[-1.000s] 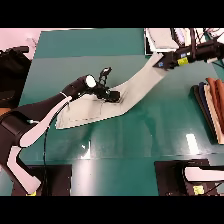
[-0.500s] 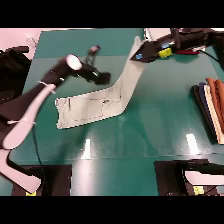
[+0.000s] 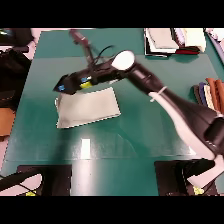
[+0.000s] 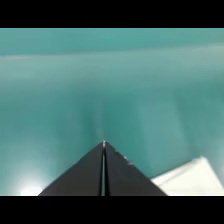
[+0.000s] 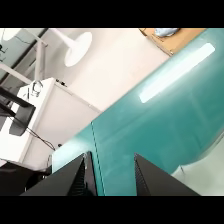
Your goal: Fold the shirts.
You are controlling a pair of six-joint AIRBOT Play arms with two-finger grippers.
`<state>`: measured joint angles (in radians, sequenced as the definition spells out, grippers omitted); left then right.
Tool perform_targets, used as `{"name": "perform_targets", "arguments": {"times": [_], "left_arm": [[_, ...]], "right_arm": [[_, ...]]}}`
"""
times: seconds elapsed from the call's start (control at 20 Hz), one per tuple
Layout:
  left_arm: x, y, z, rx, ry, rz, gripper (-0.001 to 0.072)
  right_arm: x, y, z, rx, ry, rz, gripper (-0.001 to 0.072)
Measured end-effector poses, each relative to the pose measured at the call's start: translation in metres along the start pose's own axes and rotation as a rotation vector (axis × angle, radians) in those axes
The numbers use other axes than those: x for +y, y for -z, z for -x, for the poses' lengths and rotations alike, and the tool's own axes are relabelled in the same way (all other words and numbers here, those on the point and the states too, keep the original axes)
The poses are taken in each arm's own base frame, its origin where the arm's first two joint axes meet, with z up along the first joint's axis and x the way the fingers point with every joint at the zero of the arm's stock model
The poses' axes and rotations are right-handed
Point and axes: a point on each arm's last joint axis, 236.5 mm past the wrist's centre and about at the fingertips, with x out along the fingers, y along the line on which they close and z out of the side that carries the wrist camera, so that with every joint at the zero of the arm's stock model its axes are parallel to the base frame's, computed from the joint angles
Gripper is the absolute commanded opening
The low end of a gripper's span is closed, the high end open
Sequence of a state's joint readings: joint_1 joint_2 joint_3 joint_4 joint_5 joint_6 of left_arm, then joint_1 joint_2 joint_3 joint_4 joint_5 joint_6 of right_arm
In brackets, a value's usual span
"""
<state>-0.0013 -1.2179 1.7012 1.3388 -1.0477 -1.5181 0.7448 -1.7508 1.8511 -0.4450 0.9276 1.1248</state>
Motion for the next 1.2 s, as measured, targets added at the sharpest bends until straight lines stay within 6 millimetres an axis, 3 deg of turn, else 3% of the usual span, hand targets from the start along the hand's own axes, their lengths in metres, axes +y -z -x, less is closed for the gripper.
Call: {"name": "perform_targets", "arguments": {"times": [0.15,0.3,0.4,0.5,0.6,0.7,0.85,1.1,1.15,1.2], "left_arm": [[0.005,-0.006,0.022,-0.023,-0.022,-0.01,0.0023],[-0.014,-0.001,0.024,-0.013,0.008,-0.04,0.0023],[-0.032,0.003,0.018,-0.004,0.044,-0.064,0.0024],[-0.05,0.01,0.009,0.015,0.078,-0.085,0.0024],[-0.064,0.018,-0.001,0.039,0.103,-0.102,0.0024],[-0.074,0.026,-0.012,0.066,0.123,-0.114,0.0024],[-0.084,0.034,-0.021,0.089,0.142,-0.124,0.0024],[-0.09,0.038,-0.026,0.101,0.156,-0.126,0.0024],[-0.09,0.039,-0.027,0.105,0.155,-0.126,0.0024],[-0.091,0.04,-0.027,0.11,0.156,-0.127,0.0024]], "right_arm": [[-0.018,-0.001,0.003,0.017,0.014,0.007,0.036],[-0.079,0.01,0.05,0.076,0.146,-0.039,0.0356],[-0.135,0.035,0.097,0.143,0.282,-0.13,0.0385],[-0.185,0.07,0.147,0.195,0.407,-0.26,0.0589],[-0.221,0.108,0.183,0.218,0.474,-0.413,0.0595],[-0.243,0.136,0.2,0.203,0.488,-0.551,0.0594],[-0.254,0.161,0.19,0.186,0.437,-0.672,0.0594],[-0.245,0.164,0.122,0.217,0.344,-0.649,0.0577],[-0.241,0.166,0.104,0.24,0.325,-0.631,0.0466],[-0.24,0.167,0.088,0.255,0.312,-0.614,0.031]]}}
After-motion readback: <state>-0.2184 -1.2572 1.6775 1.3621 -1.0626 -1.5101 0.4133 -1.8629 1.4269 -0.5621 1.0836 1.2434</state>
